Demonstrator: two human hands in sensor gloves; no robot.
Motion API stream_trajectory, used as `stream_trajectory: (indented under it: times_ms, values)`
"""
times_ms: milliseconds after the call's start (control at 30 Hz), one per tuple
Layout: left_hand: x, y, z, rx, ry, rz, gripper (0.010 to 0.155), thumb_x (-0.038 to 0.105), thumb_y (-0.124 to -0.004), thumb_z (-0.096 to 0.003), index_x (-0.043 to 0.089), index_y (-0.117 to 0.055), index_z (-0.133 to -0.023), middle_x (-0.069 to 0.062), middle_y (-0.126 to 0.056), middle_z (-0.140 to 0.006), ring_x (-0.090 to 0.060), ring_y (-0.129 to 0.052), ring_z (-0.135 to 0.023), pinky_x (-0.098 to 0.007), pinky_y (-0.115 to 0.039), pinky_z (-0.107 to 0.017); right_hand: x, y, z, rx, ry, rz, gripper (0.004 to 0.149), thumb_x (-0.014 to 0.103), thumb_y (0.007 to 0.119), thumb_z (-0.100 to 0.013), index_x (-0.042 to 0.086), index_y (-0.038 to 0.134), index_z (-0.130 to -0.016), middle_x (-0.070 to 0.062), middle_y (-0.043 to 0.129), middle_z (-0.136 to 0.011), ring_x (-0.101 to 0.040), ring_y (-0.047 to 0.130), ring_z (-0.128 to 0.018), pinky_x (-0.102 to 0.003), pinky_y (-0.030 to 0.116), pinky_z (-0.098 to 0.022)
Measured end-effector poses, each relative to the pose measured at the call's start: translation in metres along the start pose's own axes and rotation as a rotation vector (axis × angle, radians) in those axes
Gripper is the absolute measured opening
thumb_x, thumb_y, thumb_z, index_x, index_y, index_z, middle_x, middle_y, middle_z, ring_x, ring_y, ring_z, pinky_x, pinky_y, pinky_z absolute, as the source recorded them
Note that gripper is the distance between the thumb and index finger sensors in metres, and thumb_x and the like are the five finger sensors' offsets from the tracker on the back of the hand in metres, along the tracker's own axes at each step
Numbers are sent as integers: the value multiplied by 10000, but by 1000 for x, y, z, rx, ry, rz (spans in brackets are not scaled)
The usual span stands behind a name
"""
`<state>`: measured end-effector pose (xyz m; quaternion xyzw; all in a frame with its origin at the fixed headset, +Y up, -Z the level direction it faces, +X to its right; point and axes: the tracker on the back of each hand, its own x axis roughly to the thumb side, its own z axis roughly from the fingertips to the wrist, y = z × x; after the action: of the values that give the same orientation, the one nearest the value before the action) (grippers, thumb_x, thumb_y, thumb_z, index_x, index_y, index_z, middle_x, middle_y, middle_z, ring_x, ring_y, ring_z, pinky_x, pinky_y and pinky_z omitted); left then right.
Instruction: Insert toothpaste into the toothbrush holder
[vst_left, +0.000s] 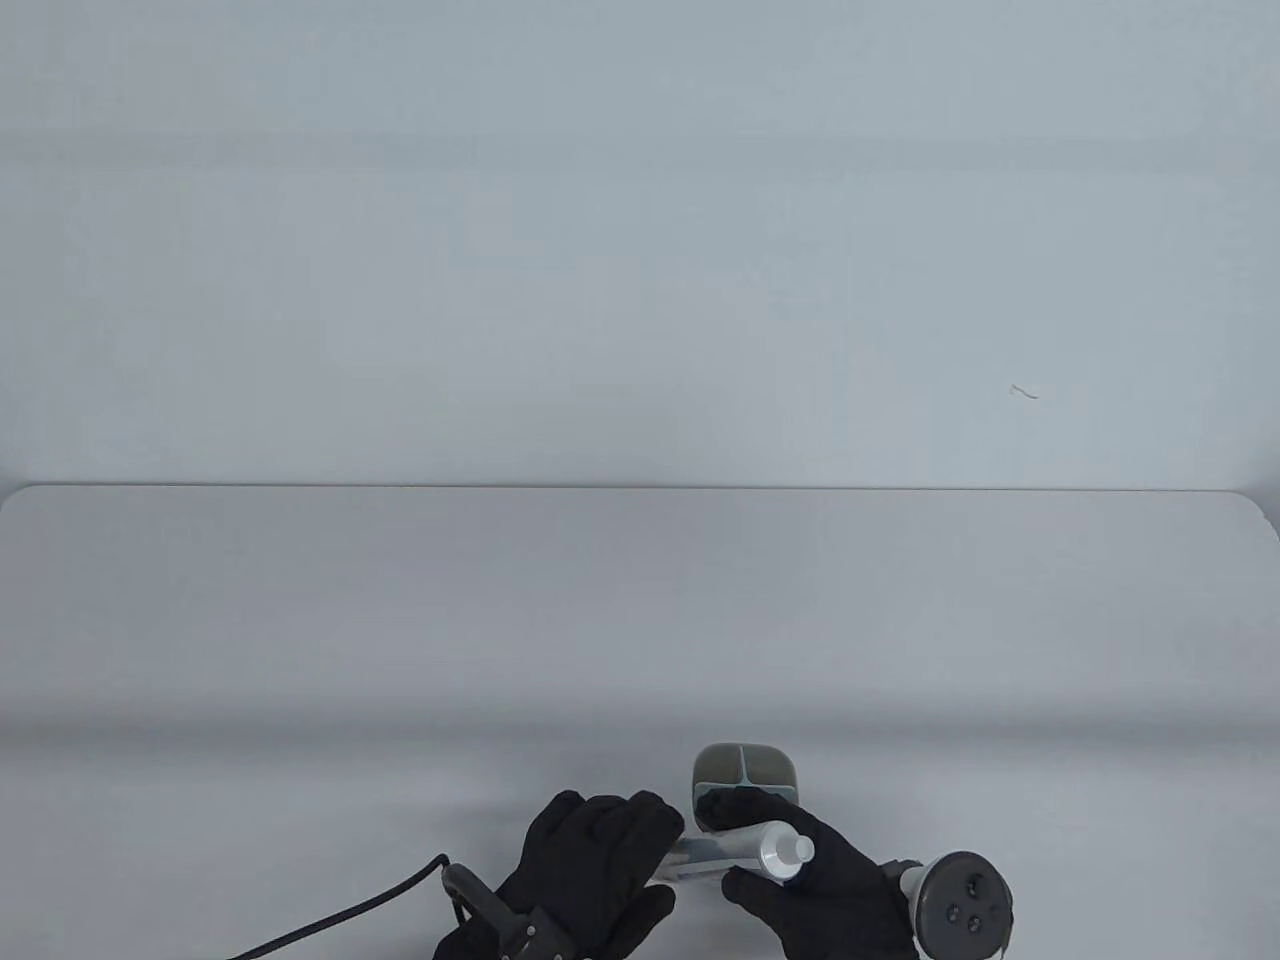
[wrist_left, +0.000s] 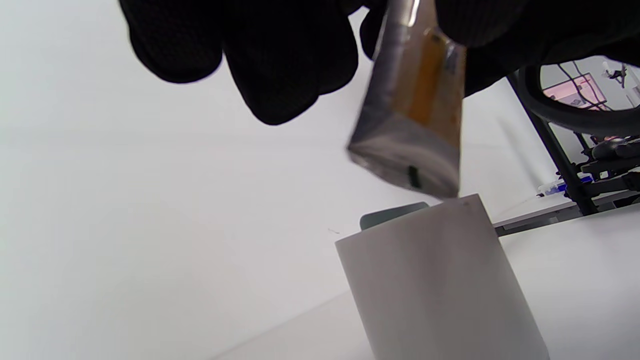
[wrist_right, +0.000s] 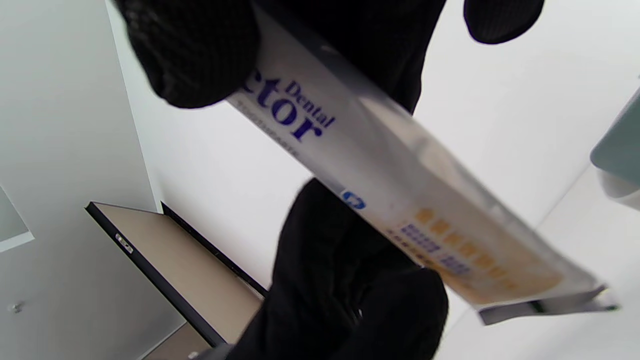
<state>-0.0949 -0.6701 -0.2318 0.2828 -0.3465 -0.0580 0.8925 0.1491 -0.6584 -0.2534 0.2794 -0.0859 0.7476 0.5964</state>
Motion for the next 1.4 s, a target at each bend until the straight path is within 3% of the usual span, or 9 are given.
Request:
stream_trajectory:
  times_ms: [167, 367, 733, 1400]
  values:
    - [-19, -9, 3, -69, 80, 32, 759, 567, -539, -575, 102, -304, -1129, -176, -582, -1180, -493, -696, -1034, -676, -634, -666, -1, -19, 0, -39, -23, -106, 612, 400, 754, -554, 235, 514, -1092, -58, 685, -1118, -339, 827, -987, -629, 498, -720]
    - [-40, -22, 7, -245, 134, -81, 817, 612, -471, -580, 85, -213, -1148, -272, -416, -1222, -610, -539, -1059, -749, -533, -663, 1, -37, 1, -64, -66, -92, 609, 395, 755, -558, 244, 514, -1096, -54, 686, -1123, -339, 821, -992, -631, 494, -722]
    - [-42, -30, 7, -345, 136, -46, 820, 617, -456, -579, 90, -191, -1149, -278, -392, -1228, -625, -513, -1062, -770, -502, -656, -17, -52, -1, -67, -6, 46, 603, 384, 767, -557, 236, 538, -1095, -68, 699, -1118, -353, 826, -982, -643, 501, -711]
    - [-42, -30, 6, -380, 126, -35, 811, 603, -466, -581, 86, -201, -1147, -271, -406, -1226, -611, -538, -1061, -762, -515, -658, -58, -24, -8, 76, 188, 231, 624, 405, 767, -566, 199, 518, -1100, -83, 697, -1115, -331, 818, -983, -667, 493, -696]
